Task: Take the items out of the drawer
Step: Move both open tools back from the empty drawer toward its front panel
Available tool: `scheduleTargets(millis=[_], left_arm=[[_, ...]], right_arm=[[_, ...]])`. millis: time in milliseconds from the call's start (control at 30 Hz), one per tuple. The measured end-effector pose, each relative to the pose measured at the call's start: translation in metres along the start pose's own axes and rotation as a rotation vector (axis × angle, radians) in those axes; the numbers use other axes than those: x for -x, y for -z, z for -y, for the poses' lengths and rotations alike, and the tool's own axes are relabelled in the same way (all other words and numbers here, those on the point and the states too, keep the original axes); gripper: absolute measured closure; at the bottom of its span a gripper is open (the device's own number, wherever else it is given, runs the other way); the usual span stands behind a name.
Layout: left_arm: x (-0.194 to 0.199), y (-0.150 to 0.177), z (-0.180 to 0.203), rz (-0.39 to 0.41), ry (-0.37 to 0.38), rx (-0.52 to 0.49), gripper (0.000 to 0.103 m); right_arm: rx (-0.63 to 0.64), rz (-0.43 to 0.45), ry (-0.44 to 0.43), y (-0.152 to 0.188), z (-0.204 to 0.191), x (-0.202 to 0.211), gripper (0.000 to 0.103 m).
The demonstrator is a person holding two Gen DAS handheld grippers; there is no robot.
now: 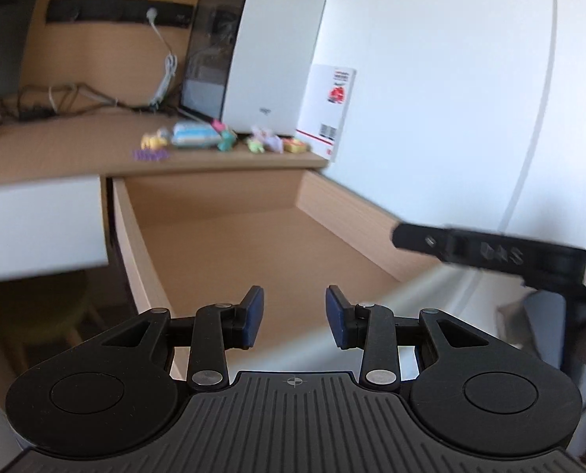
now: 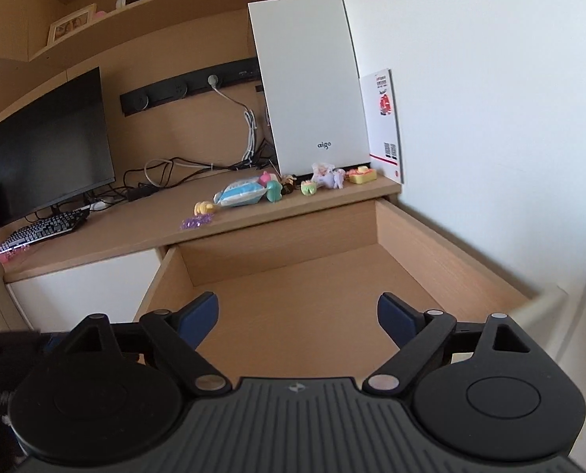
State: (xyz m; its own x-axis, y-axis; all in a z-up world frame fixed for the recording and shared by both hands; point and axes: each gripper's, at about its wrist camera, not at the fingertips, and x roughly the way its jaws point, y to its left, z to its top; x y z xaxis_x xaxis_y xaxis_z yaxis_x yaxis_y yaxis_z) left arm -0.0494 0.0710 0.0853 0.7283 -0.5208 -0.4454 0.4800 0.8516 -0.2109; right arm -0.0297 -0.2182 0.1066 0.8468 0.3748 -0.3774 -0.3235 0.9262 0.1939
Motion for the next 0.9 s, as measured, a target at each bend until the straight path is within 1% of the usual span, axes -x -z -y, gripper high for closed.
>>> scheduleTargets(millis=[67,133,200,267,333,467,600,733,767,800,900], left_arm=[[0.006,0.018,0.007,-0.015,0.014,0.018,0.065],[0.003,0.036,0.015,-0.052,0.028,0.017,0.065],[-0.004,0.050,0.018,-0.083,0.022,0.027,0.065],[-0.010,0.058,0.018,-0.088,-0.002,0.040,0.065],[-0.014,0.062,0.016,-0.078,-0.026,0.060,0.065],[-0.022,0.066,0.013,-0.065,-0.067,0.089,0.065],[-0.031,0.069,0.012,-0.062,-0.093,0.106,0.065],[-0.040,0.074,0.008,-0.062,-0.124,0.122,0.065],[-0.040,0.075,0.008,-0.060,-0.132,0.124,0.067],[-0.042,0.075,0.006,-0.066,-0.124,0.134,0.067],[-0.048,0.077,0.007,-0.078,-0.118,0.122,0.067]], right_arm=[[-0.007,-0.009,0.024,0.007,-0.002,0.015,0.014],[0.009,-0.014,0.040,0.016,-0.002,0.024,0.013],[0.034,-0.011,0.084,0.029,-0.001,0.029,0.011],[0.052,-0.017,0.114,0.041,0.001,0.030,0.011],[0.046,-0.026,0.122,0.054,0.004,0.029,0.011],[0.023,-0.060,0.102,0.076,0.009,0.018,0.011],[0.069,-0.078,0.113,0.095,0.006,0.004,0.011],[0.086,-0.079,0.114,0.105,0.007,-0.005,0.011],[0.085,-0.075,0.115,0.106,0.008,-0.007,0.011],[0.081,-0.071,0.118,0.107,0.010,-0.009,0.011],[0.053,-0.066,0.121,0.106,0.015,-0.016,0.009]])
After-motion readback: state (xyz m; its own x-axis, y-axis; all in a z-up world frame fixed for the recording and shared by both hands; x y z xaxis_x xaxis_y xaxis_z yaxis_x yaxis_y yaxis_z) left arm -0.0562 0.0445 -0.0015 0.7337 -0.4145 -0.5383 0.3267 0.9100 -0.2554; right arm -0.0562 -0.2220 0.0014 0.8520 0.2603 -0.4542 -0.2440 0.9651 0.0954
